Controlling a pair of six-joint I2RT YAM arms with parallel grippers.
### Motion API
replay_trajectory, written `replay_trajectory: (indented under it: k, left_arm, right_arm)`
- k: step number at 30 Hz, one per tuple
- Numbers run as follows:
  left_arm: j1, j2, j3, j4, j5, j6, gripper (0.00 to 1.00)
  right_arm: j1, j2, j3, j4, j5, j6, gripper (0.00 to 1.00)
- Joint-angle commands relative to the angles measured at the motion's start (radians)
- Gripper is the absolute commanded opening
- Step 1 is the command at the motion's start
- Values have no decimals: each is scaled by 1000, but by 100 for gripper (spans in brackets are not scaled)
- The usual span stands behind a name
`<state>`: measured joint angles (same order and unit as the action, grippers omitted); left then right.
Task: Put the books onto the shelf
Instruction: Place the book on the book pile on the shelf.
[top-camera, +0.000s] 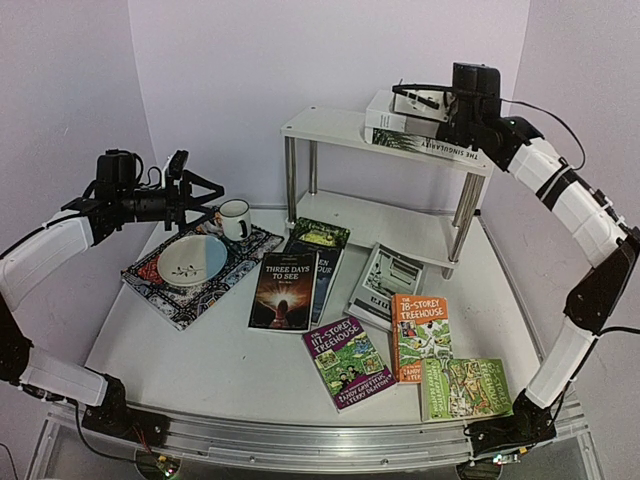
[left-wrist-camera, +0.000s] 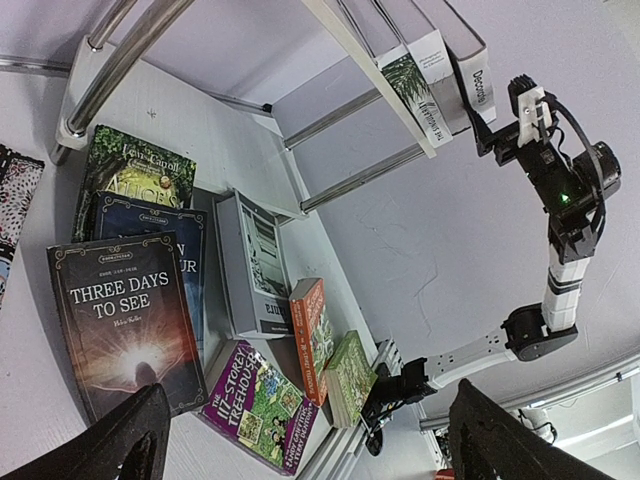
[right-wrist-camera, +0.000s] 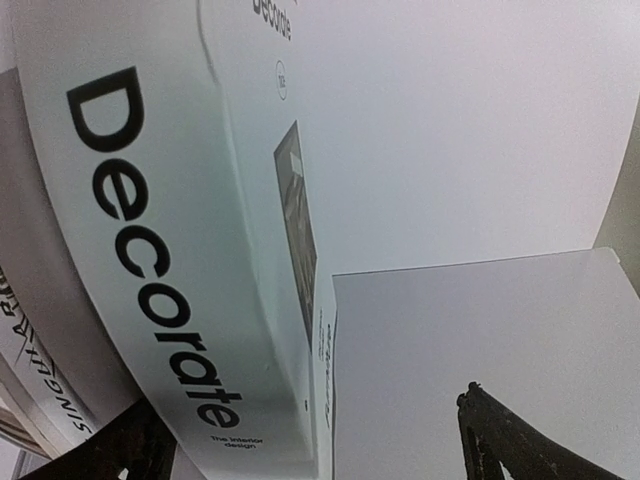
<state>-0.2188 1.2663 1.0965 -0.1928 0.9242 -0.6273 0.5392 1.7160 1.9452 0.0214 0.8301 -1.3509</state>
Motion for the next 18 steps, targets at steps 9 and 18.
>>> replay_trajectory:
  k: [9, 18]
  left_arm:
    - [1, 8, 6, 10, 26, -1, 98]
    - [0, 5, 3, 12, 24, -6, 98]
  right_arm:
    - [2, -35, -6, -111, -33, 104, 98]
    - [11, -37, 34, -144, -95, 165, 98]
